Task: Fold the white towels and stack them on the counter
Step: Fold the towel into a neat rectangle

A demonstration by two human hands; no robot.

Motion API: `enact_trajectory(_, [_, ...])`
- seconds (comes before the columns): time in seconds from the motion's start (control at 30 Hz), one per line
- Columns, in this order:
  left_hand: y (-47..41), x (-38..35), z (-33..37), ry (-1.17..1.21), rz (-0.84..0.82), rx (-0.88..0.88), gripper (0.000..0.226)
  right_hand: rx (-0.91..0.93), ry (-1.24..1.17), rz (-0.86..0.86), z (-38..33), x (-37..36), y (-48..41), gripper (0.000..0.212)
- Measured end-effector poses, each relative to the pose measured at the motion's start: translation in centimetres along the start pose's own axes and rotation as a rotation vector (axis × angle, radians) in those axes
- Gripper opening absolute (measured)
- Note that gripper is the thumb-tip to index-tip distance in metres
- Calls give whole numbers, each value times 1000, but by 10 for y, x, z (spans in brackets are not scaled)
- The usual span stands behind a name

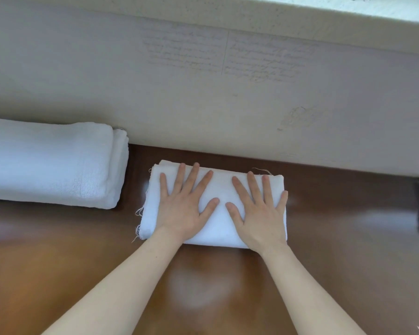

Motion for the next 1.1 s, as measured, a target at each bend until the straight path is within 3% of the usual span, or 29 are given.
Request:
enact_trajectory(0.3, [4,10,-45,128,-35,142,69,5,-31,-75,6,8,3,57])
enact_trajectory(0.53, [4,9,-45,167,-42,152,74,-93,-66,44,24,6,11,63])
enact_trajectory(0.63, [6,11,-44,74,-43,138,77,-104,-35,22,30,7,10,66])
enact_trajectory(0.73, [20,14,-33,-42,69,82,77,-131,45,37,20,12,8,67])
enact_trajectory(0.8, [30,10,-18,-3,125,-25,75,-70,60,88,2,15,8,67])
enact_trajectory(0.9, [33,-3,-1,29,84,-132,73,86,30,48,-21,4,10,66])
enact_trajectory(1.1, [27,-1,-36,-18,30,-19,72,60,44,32,5,-3,11,65])
Point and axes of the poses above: each hand's wrist, its own y-axis away from the middle knuckle, its own x-axis out of the back of the hand, z = x × y, the point moved 2 cm from there along -y, towards the middle knuckle, and after that the axes turned 3 degrees about x, right-handed, at the moved point
